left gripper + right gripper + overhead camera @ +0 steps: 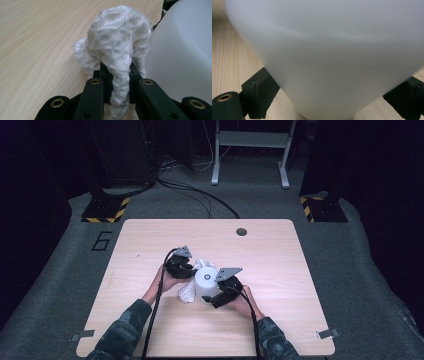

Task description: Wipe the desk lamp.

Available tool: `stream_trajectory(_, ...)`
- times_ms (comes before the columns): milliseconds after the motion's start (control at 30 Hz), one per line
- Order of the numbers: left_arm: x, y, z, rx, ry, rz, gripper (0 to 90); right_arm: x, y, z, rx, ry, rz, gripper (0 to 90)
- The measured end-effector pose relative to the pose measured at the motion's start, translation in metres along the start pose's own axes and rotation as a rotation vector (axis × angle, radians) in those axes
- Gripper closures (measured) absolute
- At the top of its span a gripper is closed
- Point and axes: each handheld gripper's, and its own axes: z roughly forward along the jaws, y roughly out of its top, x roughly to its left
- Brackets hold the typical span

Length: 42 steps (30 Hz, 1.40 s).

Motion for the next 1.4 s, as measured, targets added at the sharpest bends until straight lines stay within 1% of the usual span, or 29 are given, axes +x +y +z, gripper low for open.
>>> stream_trajectory(33,0.000,-0.002,0.001,0.013,0.009,0.007,81.1,0.000,0.000,0.000,-0.003,0.000,-0.003,8.4)
stream_trajectory(67,0.000,-0.004,0.002,0.012,0.000,0.002,81.1,0.000,0.000,0.000,-0.001,0.000,0.001,8.4)
stream_trajectory(100,0.000,-0.006,0.003,0.012,0.009,-0.008,81.1,0.000,0.000,0.000,-0.003,0.001,-0.006,8.3)
stream_trajectory(167,0.000,-0.010,0.005,0.025,0.006,-0.017,81.1,0.000,0.000,0.000,-0.002,-0.005,0.001,8.4)
stream_trajectory(200,0.000,-0.012,0.007,0.028,0.017,-0.013,81.1,0.000,0.000,0.000,-0.003,-0.005,0.002,8.4)
stream_trajectory(233,0.000,-0.014,0.008,0.031,0.015,-0.018,81.2,0.000,0.000,0.000,-0.003,-0.005,0.002,8.3)
stream_trajectory(267,0.000,-0.015,0.008,0.037,0.016,-0.013,81.2,0.000,0.000,0.000,-0.003,-0.005,0.001,8.4)
stream_trajectory(300,0.000,-0.016,0.008,0.041,0.016,-0.020,81.2,0.000,0.000,0.000,-0.002,-0.001,-0.002,8.4)
stream_trajectory(333,-0.001,-0.017,0.010,0.035,0.019,-0.030,81.2,0.000,0.000,0.000,-0.003,-0.001,-0.001,8.4)
stream_trajectory(367,0.000,-0.018,0.010,0.034,0.018,-0.024,81.2,0.000,0.000,0.000,-0.002,-0.003,-0.001,8.4)
stream_trajectory(433,-0.001,-0.020,0.012,0.049,0.026,-0.025,81.3,0.000,0.000,0.000,-0.002,0.000,-0.002,8.4)
stream_trajectory(567,-0.001,-0.022,0.013,0.041,0.027,-0.030,81.4,0.000,0.000,0.000,-0.001,0.000,-0.003,8.3)
stream_trajectory(600,-0.002,-0.022,0.013,0.040,0.023,-0.039,81.4,0.000,0.000,0.000,-0.001,-0.001,-0.003,8.4)
stream_trajectory(667,-0.002,-0.021,0.011,0.051,0.028,-0.022,81.4,0.000,0.000,0.000,-0.003,0.000,-0.005,8.3)
stream_trajectory(700,-0.002,-0.020,0.010,0.045,0.018,-0.029,81.4,0.000,0.000,0.000,-0.003,0.000,-0.005,8.3)
stream_trajectory(733,-0.003,-0.019,0.009,0.041,0.027,-0.022,81.3,0.000,0.000,0.000,0.000,-0.001,-0.005,8.3)
stream_trajectory(767,-0.003,-0.018,0.006,0.034,0.017,-0.024,81.3,0.000,0.000,0.000,0.000,0.000,-0.005,8.4)
stream_trajectory(800,-0.002,-0.017,0.003,0.027,0.018,-0.021,81.3,0.000,0.000,0.000,0.000,0.000,-0.005,8.3)
stream_trajectory(867,-0.005,-0.014,-0.003,-0.003,0.015,-0.030,81.3,0.000,0.000,0.000,0.000,0.001,-0.004,8.4)
stream_trajectory(967,-0.007,-0.007,-0.013,-0.027,0.016,-0.008,81.3,0.000,0.000,0.000,0.001,0.003,-0.003,8.4)
stream_trajectory(1000,-0.008,-0.005,-0.016,-0.037,0.025,-0.008,81.3,0.000,0.000,0.001,0.001,0.002,-0.003,8.3)
stream_trajectory(1067,-0.010,0.000,-0.023,-0.058,0.019,-0.002,81.2,0.000,0.000,0.001,0.000,-0.001,-0.004,8.3)
stream_trajectory(1100,-0.011,0.003,-0.026,-0.064,0.026,0.002,81.3,0.000,0.000,0.001,0.000,-0.001,-0.004,8.3)
stream_trajectory(1133,-0.013,0.005,-0.029,-0.083,0.021,0.001,81.2,0.001,0.000,0.001,0.000,-0.001,-0.002,8.3)
stream_trajectory(1167,-0.013,0.008,-0.033,-0.081,0.025,0.012,81.3,0.001,0.000,0.001,0.000,-0.001,-0.002,8.3)
stream_trajectory(1233,-0.016,0.010,-0.038,-0.102,0.031,0.013,81.3,0.000,0.000,0.001,0.000,-0.001,-0.003,8.3)
stream_trajectory(1267,-0.015,0.012,-0.040,-0.098,0.025,0.025,81.2,0.000,0.000,0.001,-0.001,0.000,-0.005,8.3)
stream_trajectory(1367,-0.015,0.015,-0.043,-0.102,0.017,0.031,81.2,0.000,0.000,0.001,0.000,-0.001,-0.006,8.3)
stream_trajectory(1400,-0.015,0.017,-0.043,-0.106,0.021,0.030,81.2,0.000,0.000,0.001,0.000,-0.001,-0.006,8.3)
